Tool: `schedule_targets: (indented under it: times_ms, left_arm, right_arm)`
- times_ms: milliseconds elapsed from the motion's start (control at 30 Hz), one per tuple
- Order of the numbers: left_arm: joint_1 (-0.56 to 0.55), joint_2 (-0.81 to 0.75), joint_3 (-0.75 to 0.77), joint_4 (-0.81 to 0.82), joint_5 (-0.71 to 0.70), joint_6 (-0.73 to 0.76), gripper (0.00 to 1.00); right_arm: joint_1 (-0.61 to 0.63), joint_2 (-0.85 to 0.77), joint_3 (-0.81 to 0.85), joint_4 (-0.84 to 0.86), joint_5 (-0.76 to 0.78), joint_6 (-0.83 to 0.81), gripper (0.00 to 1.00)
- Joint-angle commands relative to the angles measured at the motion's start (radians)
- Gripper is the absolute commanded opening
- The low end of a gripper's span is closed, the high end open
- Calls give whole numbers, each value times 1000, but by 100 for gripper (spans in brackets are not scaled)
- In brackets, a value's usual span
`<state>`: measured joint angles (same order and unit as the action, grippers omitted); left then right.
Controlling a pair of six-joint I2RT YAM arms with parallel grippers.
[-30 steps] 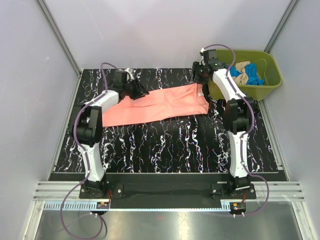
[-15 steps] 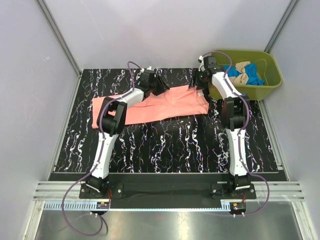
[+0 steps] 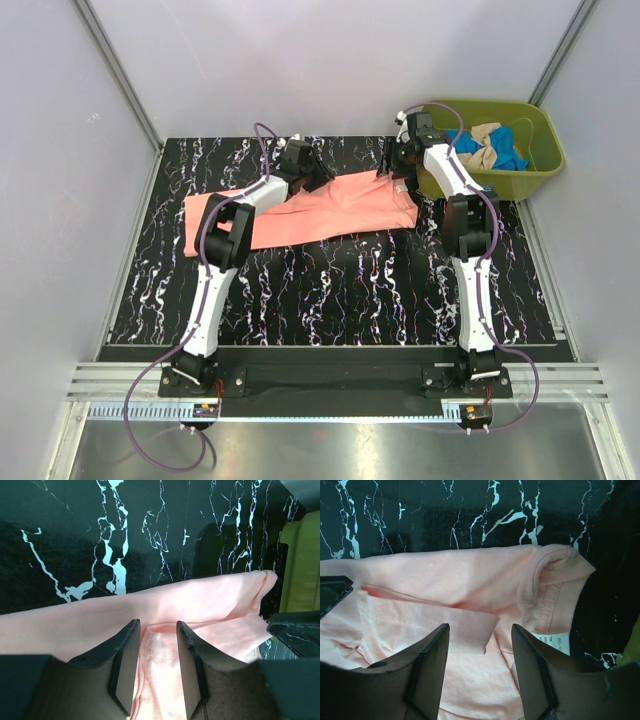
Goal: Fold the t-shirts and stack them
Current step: Fold the tshirt
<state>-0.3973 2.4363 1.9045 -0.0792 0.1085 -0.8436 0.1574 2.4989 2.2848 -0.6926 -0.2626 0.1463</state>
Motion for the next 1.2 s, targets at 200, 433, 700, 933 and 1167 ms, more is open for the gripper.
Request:
schedule_targets:
  times_ms: [200, 433, 700, 933, 1167]
  left_arm:
    - [-8, 43, 56, 38, 51, -22, 33]
    - [-8, 50, 62, 56, 82, -35, 22]
    - [-6, 33, 74, 44, 85, -20, 6]
    - [-5, 24, 80, 33, 88, -23, 0]
    - [5, -25, 41, 39, 69, -26, 0]
  right_arm:
    - [5, 52, 53, 31, -93, 10, 57]
    - [5, 69, 61, 61, -92, 30, 53]
    - [5, 69, 74, 113, -90, 78, 38]
    - [5, 61, 74, 139, -86, 105, 22]
    - [5, 37, 45, 185, -81, 96, 4]
